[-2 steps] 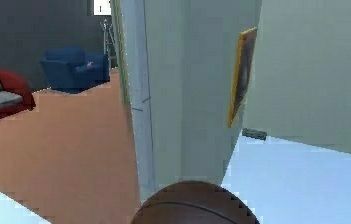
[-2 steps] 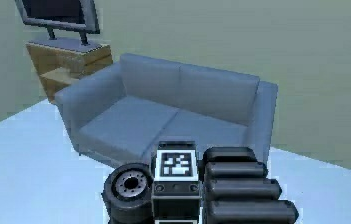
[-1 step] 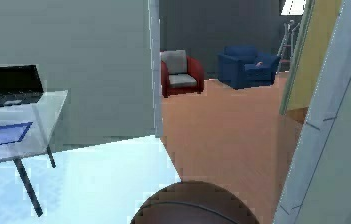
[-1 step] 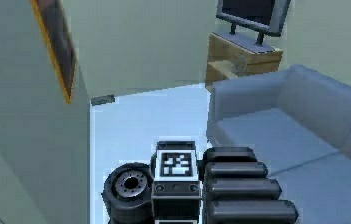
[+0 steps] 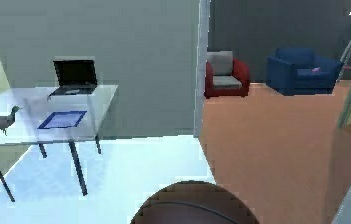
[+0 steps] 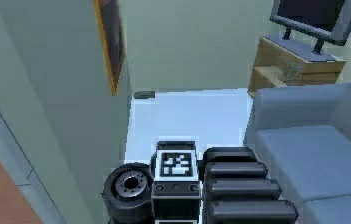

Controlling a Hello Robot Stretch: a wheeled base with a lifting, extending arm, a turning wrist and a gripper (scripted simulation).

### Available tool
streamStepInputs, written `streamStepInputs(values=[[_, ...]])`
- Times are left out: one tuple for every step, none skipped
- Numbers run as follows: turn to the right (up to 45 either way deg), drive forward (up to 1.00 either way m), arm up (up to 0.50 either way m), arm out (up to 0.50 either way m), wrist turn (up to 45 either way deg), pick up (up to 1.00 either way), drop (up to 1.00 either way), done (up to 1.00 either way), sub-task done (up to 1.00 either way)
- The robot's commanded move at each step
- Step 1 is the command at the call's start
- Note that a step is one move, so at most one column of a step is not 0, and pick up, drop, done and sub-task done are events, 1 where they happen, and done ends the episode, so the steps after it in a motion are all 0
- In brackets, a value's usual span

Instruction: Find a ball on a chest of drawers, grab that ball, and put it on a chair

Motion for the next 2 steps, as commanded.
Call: streamStepInputs(values=[[0.0,0.45,0.00,0.00,0.0,0.00,0.00,0.00,0.00],[-6.0,0.00,0.00,0.00,0.0,0.00,0.00,0.00,0.00]])
